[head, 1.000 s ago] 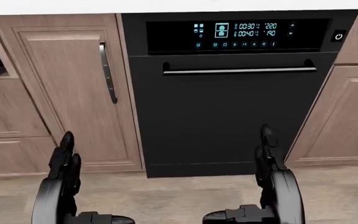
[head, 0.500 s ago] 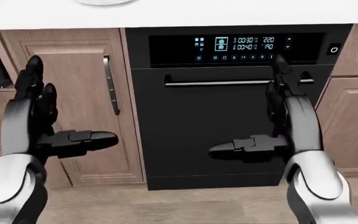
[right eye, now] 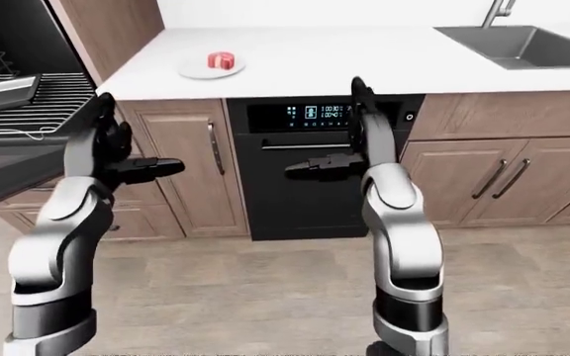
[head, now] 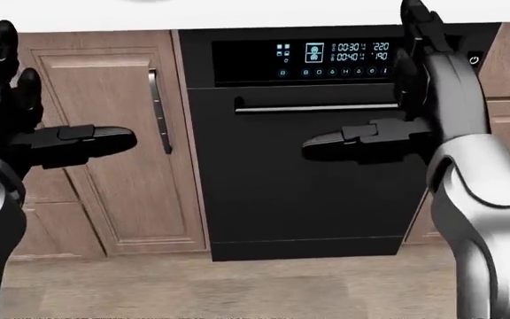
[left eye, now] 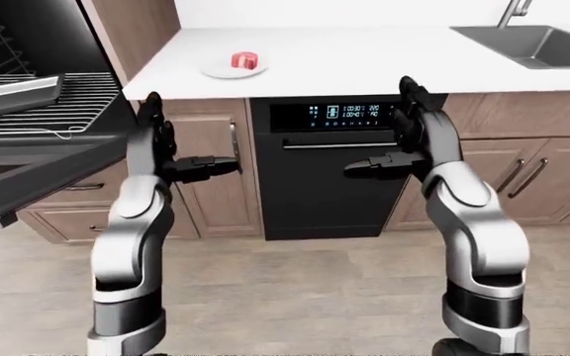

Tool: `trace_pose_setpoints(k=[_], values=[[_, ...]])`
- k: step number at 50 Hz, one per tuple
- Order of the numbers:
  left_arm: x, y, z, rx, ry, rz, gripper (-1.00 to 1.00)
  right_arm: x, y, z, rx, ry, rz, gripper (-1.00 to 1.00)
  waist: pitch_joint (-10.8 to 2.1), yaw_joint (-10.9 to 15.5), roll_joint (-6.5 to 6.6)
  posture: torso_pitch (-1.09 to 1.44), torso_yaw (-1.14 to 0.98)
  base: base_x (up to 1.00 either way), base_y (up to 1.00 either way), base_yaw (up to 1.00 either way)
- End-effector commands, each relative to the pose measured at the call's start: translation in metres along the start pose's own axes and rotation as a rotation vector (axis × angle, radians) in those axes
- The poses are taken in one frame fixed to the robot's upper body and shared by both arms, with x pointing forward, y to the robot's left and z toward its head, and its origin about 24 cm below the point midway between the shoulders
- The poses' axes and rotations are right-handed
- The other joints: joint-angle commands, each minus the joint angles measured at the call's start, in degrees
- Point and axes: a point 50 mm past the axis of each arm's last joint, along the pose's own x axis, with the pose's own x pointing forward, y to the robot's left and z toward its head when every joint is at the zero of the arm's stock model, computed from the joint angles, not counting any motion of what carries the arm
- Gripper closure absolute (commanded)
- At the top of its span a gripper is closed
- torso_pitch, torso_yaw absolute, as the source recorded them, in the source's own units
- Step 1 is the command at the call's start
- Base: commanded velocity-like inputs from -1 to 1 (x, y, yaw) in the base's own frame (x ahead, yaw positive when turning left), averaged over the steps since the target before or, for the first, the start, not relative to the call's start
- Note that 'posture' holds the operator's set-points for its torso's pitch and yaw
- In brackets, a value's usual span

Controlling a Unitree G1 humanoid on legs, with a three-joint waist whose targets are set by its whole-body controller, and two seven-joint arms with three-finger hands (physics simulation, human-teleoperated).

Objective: Place the steak on the rack of the oven.

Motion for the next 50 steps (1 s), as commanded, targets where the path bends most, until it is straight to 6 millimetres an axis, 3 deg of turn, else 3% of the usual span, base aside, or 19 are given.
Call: trace_pose_setpoints(k=[1, 7, 8, 10, 17, 20, 24, 30, 33, 35, 36, 37, 38, 40, 44, 46, 48, 49, 50], values=[[-0.0006, -0.0001, 0.0225, -0.009, -0.088, -0.003, -1.00, -0.0019, -0.0002, 0.0190, -0.006, -0.088, 0.001, -1.00, -1.33, 0.00, 0.07, 0.00, 0.00, 0.00, 0.00, 0.00], [-0.0003, -0.0007, 0.0255, -0.011, -0.096, -0.007, -1.00, -0.0022, 0.0012, 0.0227, -0.010, -0.095, 0.008, -1.00, -1.17, -0.03, 0.13, 0.00, 0.00, 0.01, 0.00, 0.00], [-0.0007, -0.0009, 0.0249, -0.010, -0.095, -0.008, -1.00, -0.0025, 0.0014, 0.0225, -0.009, -0.095, 0.007, -1.00, -2.30, -0.13, 0.34, 0.00, 0.00, 0.06, 0.00, 0.00], [-0.0007, -0.0012, 0.0256, -0.008, -0.095, -0.009, -1.00, -0.0029, 0.0008, 0.0237, -0.006, -0.096, 0.006, -1.00, -1.38, -0.21, 0.43, 0.00, 0.00, 0.07, 0.00, 0.00], [-0.0012, -0.0003, 0.0292, -0.007, -0.099, -0.004, -1.00, -0.0022, 0.0018, 0.0236, -0.005, -0.094, 0.010, -1.00, -0.69, -0.39, -0.07, 0.00, 0.00, 0.11, 0.00, 0.00], [0.0003, 0.0002, 0.0288, -0.008, -0.101, -0.004, -1.00, -0.0024, 0.0015, 0.0242, -0.006, -0.094, 0.008, -1.00, -0.63, -0.38, 0.74, 0.00, 0.00, 0.15, 0.00, 0.00], [-0.0007, 0.0007, 0.0308, -0.007, -0.101, -0.001, -1.00, -0.0021, 0.0011, 0.0240, -0.005, -0.092, 0.008, -1.00, -0.41, -0.50, 3.31, 0.00, 0.00, 0.14, 0.00, 0.00], [-0.0002, 0.0013, 0.0265, -0.003, -0.096, 0.000, -1.00, -0.0023, 0.0015, 0.0223, -0.004, -0.088, 0.007, -1.00, -1.03, -0.24, 1.73, 0.00, 0.00, 0.14, 0.00, 0.00], [0.0003, 0.0011, 0.0261, -0.003, -0.095, 0.000, -1.00, -0.0020, 0.0022, 0.0230, -0.005, -0.088, 0.009, -1.00, -0.67, 0.14, -0.58, 0.00, 0.00, 0.14, 0.00, 0.00], [0.0003, 0.0013, 0.0253, -0.002, -0.094, 0.000, -1.00, -0.0020, 0.0024, 0.0228, -0.006, -0.087, 0.010, -1.00, -0.72, 0.35, -3.18, 0.00, 0.00, 0.14, 0.00, 0.00], [0.0002, 0.0017, 0.0242, -0.001, -0.093, 0.000, -1.00, -0.0020, 0.0025, 0.0224, -0.006, -0.086, 0.009, -1.00, -0.85, -0.19, -1.09, 0.00, 0.00, 0.14, 0.00, 0.00], [0.0006, 0.0022, 0.0228, 0.000, -0.092, 0.002, -1.00, -0.0021, 0.0030, 0.0217, -0.006, -0.086, 0.012, -1.00, -0.90, 0.06, -2.26, 0.00, 0.00, 0.14, 0.00, 0.00], [0.0004, 0.0029, 0.0230, -0.001, -0.091, 0.004, -1.00, -0.0020, 0.0033, 0.0211, -0.005, -0.085, 0.014, -1.00, -0.76, -0.14, -2.45, 0.00, 0.00, 0.14, 0.00, 0.00], [-0.0001, 0.0031, 0.0227, 0.000, -0.089, 0.005, -1.00, -0.0024, 0.0036, 0.0209, -0.007, -0.084, 0.013, -1.00, -1.13, -0.29, -1.85, 0.00, 0.00, 0.14, 0.00, 0.00], [-0.0004, 0.0033, 0.0244, -0.001, -0.090, 0.005, -1.00, -0.0021, 0.0036, 0.0206, -0.008, -0.084, 0.014, -1.00, -0.02, -0.49, 0.49, 0.00, 0.00, 0.14, 0.00, 0.00], [-0.0006, 0.0040, 0.0221, -0.008, -0.078, 0.009, -1.00, -0.0026, 0.0050, 0.0196, -0.006, -0.081, 0.020, -1.00, -0.15, -0.77, 2.54, 0.00, 0.00, 0.14, 0.00, 0.00], [-0.0008, 0.0048, 0.0211, -0.010, -0.074, 0.010, -1.00, -0.0028, 0.0049, 0.0197, -0.007, -0.079, 0.022, -1.00, -1.54, -0.87, 6.51, 0.00, 0.00, 0.14, 0.01, 0.00], [-0.0006, 0.0054, 0.0223, -0.009, -0.076, 0.012, -1.00, -0.0032, 0.0053, 0.0208, -0.008, -0.079, 0.022, -1.00, -0.89, -0.34, 3.55, 0.00, 0.00, 0.14, 0.02, 0.00], [0.0000, 0.0055, 0.0221, -0.008, -0.076, 0.012, -1.00, -0.0032, 0.0055, 0.0201, -0.011, -0.080, 0.021, -1.00, -0.83, -0.69, 4.73, 0.00, 0.00, 0.14, 0.01, 0.00]])
